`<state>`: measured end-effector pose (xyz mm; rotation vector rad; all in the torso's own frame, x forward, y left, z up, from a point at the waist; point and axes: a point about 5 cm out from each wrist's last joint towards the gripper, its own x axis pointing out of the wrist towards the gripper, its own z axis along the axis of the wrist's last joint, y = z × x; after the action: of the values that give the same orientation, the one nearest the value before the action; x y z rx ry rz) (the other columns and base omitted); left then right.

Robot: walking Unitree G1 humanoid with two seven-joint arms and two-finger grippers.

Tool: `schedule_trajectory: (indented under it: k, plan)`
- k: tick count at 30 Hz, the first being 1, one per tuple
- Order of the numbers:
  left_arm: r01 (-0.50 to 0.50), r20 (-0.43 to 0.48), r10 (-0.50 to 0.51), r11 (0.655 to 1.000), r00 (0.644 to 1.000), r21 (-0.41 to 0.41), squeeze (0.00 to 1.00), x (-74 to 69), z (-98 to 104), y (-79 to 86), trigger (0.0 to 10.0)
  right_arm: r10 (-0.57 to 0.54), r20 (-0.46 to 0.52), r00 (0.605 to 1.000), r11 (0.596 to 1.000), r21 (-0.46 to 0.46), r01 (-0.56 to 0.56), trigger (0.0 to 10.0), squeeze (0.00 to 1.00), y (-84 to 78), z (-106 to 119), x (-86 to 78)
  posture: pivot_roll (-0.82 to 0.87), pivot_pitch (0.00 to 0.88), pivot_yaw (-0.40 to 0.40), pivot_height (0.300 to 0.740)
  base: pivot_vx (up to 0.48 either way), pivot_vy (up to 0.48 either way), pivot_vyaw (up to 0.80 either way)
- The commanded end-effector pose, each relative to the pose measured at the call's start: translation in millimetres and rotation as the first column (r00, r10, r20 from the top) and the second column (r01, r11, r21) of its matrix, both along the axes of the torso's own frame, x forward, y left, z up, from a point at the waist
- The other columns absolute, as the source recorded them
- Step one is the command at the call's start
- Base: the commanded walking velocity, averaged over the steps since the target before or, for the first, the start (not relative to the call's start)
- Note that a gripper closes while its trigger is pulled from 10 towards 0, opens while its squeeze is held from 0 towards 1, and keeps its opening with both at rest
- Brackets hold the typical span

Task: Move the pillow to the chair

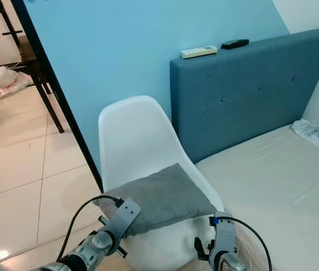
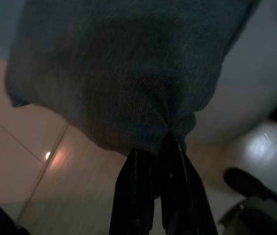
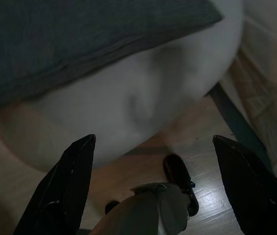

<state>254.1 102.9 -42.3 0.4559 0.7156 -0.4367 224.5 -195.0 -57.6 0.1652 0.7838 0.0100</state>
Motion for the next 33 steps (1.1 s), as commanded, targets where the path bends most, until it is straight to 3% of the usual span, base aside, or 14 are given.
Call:
schedule_trajectory:
  k: [1,6,15,20,26,29,30,33]
  plan:
    - [0.027,0.004,-0.027,0.999,1.0,-0.018,0.0,0.4,1.3,-5.8,10.0,-0.002,-0.002,1.0,1.0,-0.002,0.002,10.0,0.0,0.4,0.6,1.2,-0.17,0.0,0.057,0.732,0.0,0.0,-0.48]
    - [0.08,-0.039,-0.081,0.996,0.996,-0.035,0.0,-7.3,-3.3,-13.6,10.0,-0.027,0.023,0.999,1.0,0.005,0.026,10.0,0.0,-1.8,3.6,4.8,-0.17,0.0,0.057,0.72,0.0,0.0,-0.27]
    - [0.09,-0.056,-0.093,0.995,0.994,-0.052,0.0,-11.2,-5.4,-17.0,10.0,-0.015,0.02,1.0,1.0,-0.02,0.015,10.0,0.0,-2.5,4.6,6.6,-0.17,0.0,0.056,0.72,0.0,0.0,0.0]
    - [0.097,-0.067,-0.1,0.994,0.993,-0.046,0.0,-14.4,-7.7,-16.2,10.0,-0.022,0.029,0.999,1.0,-0.018,0.023,10.0,0.0,-1.9,5.2,7.6,-0.17,0.0,0.056,0.716,0.0,0.0,-0.56]
    - [0.08,-0.073,-0.082,0.996,0.994,-0.029,0.0,-16.8,-10.3,-11.6,10.0,-0.031,0.032,0.999,0.999,-0.028,0.032,10.0,0.0,-2.6,5.8,8.4,-0.17,0.0,0.057,0.716,0.0,0.0,-0.08]
    - [0.027,-0.074,-0.028,0.999,0.997,-0.026,0.0,-17.0,-11.5,-5.8,10.0,-0.033,0.025,0.999,0.999,-0.036,0.034,10.0,0.0,-2.7,5.1,7.7,-0.17,0.0,0.057,0.716,0.0,0.0,0.0]
    - [0.0,-0.076,-0.003,0.999,0.997,-0.043,1.0,-16.6,-11.3,-4.0,10.0,-0.032,0.024,0.999,0.999,-0.035,0.033,10.0,0.0,-2.2,5.0,7.6,-0.17,0.0,0.057,0.716,0.0,0.0,0.0]
    - [-0.052,-0.068,0.048,0.997,0.997,-0.056,1.0,-13.8,-10.0,0.8,10.0,-0.03,0.025,0.999,0.999,-0.03,0.031,10.0,0.0,-1.2,4.9,7.7,-0.17,0.0,0.057,0.716,0.0,0.0,0.0]
